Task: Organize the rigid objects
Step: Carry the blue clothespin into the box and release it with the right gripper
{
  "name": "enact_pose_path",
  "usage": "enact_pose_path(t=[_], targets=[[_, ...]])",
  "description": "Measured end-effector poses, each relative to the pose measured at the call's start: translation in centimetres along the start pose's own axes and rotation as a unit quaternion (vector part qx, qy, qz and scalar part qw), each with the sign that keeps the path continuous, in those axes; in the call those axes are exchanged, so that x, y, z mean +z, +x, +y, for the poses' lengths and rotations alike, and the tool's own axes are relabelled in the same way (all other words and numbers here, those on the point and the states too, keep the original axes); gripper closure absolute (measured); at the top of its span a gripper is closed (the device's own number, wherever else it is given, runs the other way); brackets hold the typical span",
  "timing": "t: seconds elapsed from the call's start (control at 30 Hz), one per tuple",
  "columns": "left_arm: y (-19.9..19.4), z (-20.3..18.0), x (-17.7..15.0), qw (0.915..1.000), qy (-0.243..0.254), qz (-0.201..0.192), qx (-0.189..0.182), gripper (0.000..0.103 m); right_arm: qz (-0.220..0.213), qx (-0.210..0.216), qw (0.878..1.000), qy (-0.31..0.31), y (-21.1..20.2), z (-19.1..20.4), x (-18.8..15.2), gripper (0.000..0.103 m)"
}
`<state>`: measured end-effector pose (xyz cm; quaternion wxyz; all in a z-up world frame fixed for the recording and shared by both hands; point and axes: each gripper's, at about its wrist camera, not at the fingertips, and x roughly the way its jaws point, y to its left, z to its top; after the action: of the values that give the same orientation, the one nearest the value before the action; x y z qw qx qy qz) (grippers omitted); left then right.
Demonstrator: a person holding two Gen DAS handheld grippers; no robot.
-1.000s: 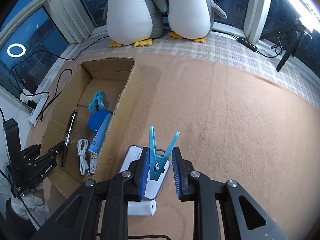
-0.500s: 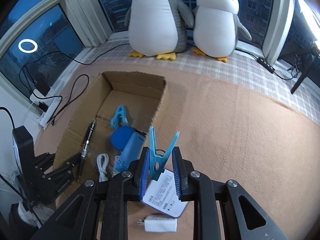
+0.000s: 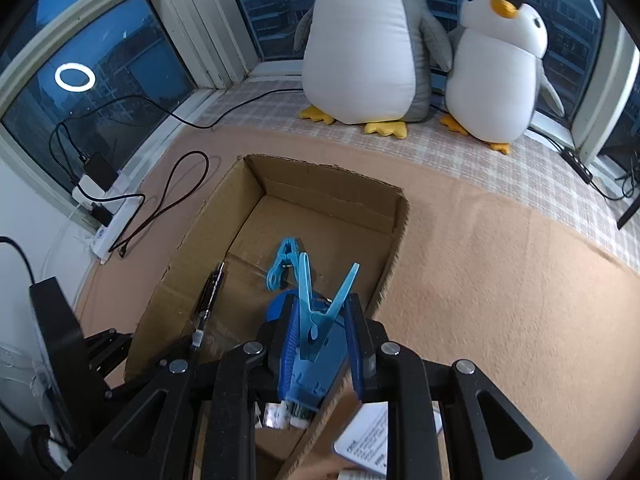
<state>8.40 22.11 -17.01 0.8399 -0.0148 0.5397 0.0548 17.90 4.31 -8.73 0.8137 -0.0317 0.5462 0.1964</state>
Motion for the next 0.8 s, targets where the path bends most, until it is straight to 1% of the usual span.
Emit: enact_pose_path(t=[0.23,0.73,0.77,0.8], targets=[[0.0,0.0,0.0,1.0,-0.001,0.0,0.0,0.078,0.012,-0.006,1.0,-0.005,1.5,0.4,0.7,0.083],[0.0,0.0,0.0,1.0,-0.001,0.0,0.0,0.078,0.028,-0.013,1.0,-0.008,3.3,0.5,1.3,0.082],[0.0,0.0,0.0,1.0,-0.001,0.0,0.0,0.078,0.029,-0.015,0.999,-0.012,3.4,0.6,1.3,0.076],[0.0,0.0,0.0,1.0,-0.001,0.0,0.0,0.078,0.03,-0.017,0.999,-0.015,3.3,0.7,1.3,0.064]])
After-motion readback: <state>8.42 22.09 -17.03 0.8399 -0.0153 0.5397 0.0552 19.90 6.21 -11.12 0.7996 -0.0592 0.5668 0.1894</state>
